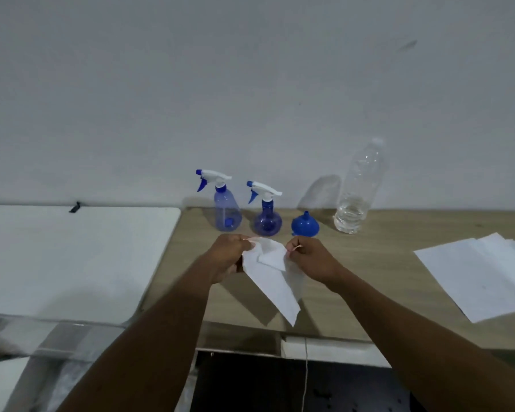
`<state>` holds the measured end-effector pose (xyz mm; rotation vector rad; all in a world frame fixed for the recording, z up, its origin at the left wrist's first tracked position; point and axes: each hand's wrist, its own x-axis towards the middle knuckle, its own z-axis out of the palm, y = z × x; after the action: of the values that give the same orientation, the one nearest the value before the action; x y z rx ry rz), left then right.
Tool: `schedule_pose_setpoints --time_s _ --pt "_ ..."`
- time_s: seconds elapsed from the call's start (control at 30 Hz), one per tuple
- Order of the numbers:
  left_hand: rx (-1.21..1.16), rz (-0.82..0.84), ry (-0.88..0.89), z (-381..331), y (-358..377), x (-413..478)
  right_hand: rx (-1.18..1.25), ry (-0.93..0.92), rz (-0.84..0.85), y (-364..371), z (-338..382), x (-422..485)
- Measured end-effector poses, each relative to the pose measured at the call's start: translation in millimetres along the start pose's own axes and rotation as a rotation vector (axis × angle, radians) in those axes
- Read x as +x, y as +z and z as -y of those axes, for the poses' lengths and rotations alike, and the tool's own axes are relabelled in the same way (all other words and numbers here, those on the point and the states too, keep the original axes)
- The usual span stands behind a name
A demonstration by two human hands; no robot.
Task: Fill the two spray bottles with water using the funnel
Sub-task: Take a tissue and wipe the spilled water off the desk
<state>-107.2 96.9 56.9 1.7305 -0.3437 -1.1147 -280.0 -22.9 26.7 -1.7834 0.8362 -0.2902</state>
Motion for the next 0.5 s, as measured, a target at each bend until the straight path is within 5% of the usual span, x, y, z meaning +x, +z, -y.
schedule_pose_setpoints --time_s 0.13,0.27,0.5 --pt "-0.019 -0.023 -0.030 10 -30 1 0.087 0.026 0.023 13 10 1" --pt "0.179 0.135 -0.052 19 -45 4 0.070 0.060 0.028 24 19 2" --pt "0.444 0.156 0.173 21 -39 10 0.011 0.049 0.133 19 37 4"
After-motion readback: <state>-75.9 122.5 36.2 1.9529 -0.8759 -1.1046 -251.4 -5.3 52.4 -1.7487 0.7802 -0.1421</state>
